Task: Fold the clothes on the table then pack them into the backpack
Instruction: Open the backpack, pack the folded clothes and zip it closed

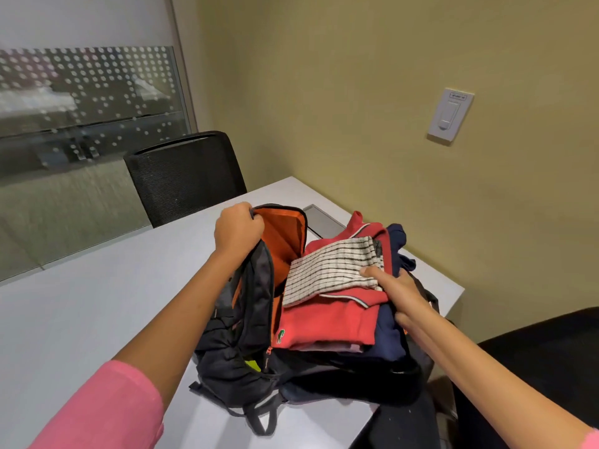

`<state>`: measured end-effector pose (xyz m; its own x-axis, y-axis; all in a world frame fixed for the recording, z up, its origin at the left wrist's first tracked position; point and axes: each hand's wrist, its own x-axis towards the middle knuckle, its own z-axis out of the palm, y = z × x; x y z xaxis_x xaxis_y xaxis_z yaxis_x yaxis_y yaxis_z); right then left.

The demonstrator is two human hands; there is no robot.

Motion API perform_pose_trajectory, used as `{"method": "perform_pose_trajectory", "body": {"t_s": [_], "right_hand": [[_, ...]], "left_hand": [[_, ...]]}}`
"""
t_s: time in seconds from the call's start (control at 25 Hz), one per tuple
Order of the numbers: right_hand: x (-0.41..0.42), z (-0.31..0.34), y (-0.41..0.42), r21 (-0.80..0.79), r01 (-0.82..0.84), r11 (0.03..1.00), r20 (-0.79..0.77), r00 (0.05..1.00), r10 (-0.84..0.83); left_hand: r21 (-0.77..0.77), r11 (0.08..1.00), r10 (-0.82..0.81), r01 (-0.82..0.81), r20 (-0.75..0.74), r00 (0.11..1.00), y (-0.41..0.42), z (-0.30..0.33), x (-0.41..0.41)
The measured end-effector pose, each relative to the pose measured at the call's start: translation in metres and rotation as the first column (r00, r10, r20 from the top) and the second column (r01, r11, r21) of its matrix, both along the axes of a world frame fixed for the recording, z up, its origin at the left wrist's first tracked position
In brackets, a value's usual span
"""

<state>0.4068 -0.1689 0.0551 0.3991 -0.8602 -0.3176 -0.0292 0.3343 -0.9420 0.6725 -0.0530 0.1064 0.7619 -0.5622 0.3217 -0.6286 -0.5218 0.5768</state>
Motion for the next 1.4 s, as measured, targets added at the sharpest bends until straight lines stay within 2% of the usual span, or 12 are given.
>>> {"method": "perform_pose_trajectory", "body": {"t_s": [0.16, 0.32, 0.4, 0.48, 0.6, 0.68, 0.8, 0.92, 1.08, 1.2, 1.32, 1.4], "right_hand": [[0.013, 0.008, -0.002, 0.016, -0.217, 0.976, 0.047, 0.975, 0.216], [0.012, 0.013, -0.007, 0.028, -0.476, 0.879, 0.037, 0.879, 0.475], [0.013, 0.014, -0.009, 0.031, -0.533, 0.846, -0.007, 0.846, 0.533], [0.018, 0.009, -0.012, 0.072, -0.502, 0.862, -0.057, 0.861, 0.506], [0.033, -0.011, -0.024, 0.141, -0.339, 0.930, -0.116, 0.928, 0.355], [0.044, -0.023, -0.032, 0.194, -0.228, 0.954, -0.055, 0.968, 0.243], [0.061, -0.036, -0.032, 0.278, -0.162, 0.947, 0.128, 0.983, 0.130], [0.073, -0.051, -0.021, 0.337, -0.145, 0.930, 0.204, 0.976, 0.078], [0.076, -0.081, -0.013, 0.252, -0.180, 0.951, 0.007, 0.983, 0.184], [0.078, -0.082, -0.022, 0.251, -0.245, 0.936, -0.234, 0.923, 0.304], [0.068, -0.070, -0.039, 0.099, -0.384, 0.918, -0.518, 0.767, 0.378], [0.048, -0.052, -0.048, -0.127, -0.586, 0.800, -0.732, 0.600, 0.323]], "left_hand": [[0.122, 0.992, -0.050, 0.044, 0.052, 0.997, -0.019, 0.004, -0.001], [0.155, 0.985, 0.079, -0.079, 0.009, 0.997, -0.022, 0.003, 0.021], [0.134, 0.984, 0.126, -0.119, -0.047, 0.991, -0.018, -0.002, 0.037], [0.105, 0.988, 0.125, -0.116, -0.085, 0.988, -0.015, -0.007, 0.046], [0.075, 0.997, 0.039, -0.030, -0.120, 0.992, -0.015, -0.007, 0.045], [0.109, 0.987, -0.104, 0.119, -0.138, 0.985, -0.015, -0.002, 0.039], [0.263, 0.901, -0.309, 0.345, -0.167, 0.936, -0.013, 0.009, 0.027], [0.258, 0.897, -0.344, 0.358, -0.099, 0.934, -0.010, 0.018, 0.023], [0.088, 0.975, -0.204, 0.204, -0.015, 0.979, -0.007, 0.017, 0.037], [0.027, 0.995, -0.100, 0.100, -0.012, 0.995, -0.012, 0.009, 0.043], [-0.024, 1.000, -0.019, 0.018, -0.038, 0.999, -0.013, 0.002, 0.054], [-0.036, 0.999, 0.012, -0.013, -0.040, 0.999, -0.009, -0.002, 0.066]]}}
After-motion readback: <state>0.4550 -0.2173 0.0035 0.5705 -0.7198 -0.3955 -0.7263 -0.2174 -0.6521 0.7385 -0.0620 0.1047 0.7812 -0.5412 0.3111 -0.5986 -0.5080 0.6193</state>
